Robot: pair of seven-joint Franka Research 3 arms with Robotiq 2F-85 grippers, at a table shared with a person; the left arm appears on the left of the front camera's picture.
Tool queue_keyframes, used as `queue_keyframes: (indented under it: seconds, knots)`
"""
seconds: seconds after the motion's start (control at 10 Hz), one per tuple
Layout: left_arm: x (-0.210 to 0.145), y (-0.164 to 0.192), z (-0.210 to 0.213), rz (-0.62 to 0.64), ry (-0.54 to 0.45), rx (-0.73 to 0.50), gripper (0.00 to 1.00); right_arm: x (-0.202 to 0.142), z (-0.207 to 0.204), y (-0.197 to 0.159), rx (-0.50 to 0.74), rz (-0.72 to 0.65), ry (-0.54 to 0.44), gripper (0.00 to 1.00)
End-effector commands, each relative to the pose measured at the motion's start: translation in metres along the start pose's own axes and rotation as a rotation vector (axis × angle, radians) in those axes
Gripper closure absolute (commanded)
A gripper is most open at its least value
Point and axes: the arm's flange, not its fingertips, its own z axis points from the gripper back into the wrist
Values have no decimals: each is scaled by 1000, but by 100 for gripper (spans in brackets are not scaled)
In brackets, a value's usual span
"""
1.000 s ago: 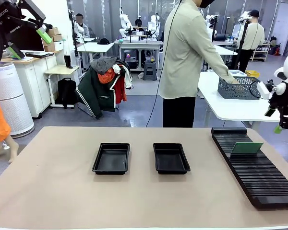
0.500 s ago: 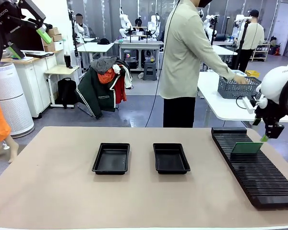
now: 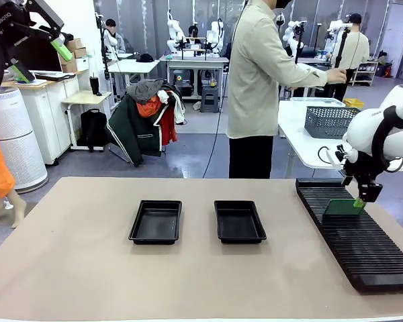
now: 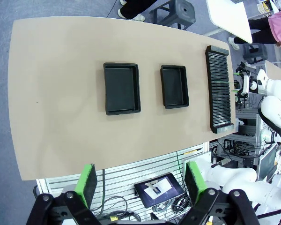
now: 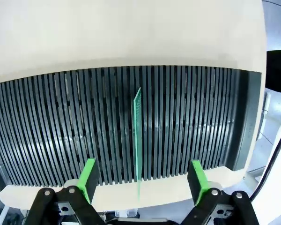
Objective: Inspect and transfer BCBs to ESD trays.
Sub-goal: Pick up the Blank PCB from the PCB Rack and place it in the left ESD tray.
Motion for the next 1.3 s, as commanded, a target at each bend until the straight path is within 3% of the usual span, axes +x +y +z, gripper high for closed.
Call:
queue_keyframes:
  seconds: [0.0,0.4,1.2]
  knots:
    - [-1,1,0,-1,0,-9,0,-6,-10,-9,-9,18,-32,0]
    - [-1,1,0,-1,0,-9,0,-9,-27,-15,17,8,-40,0]
    - [-1,1,0,-1,0,-9,0,-4,-23,-10,33,-14,-11,0]
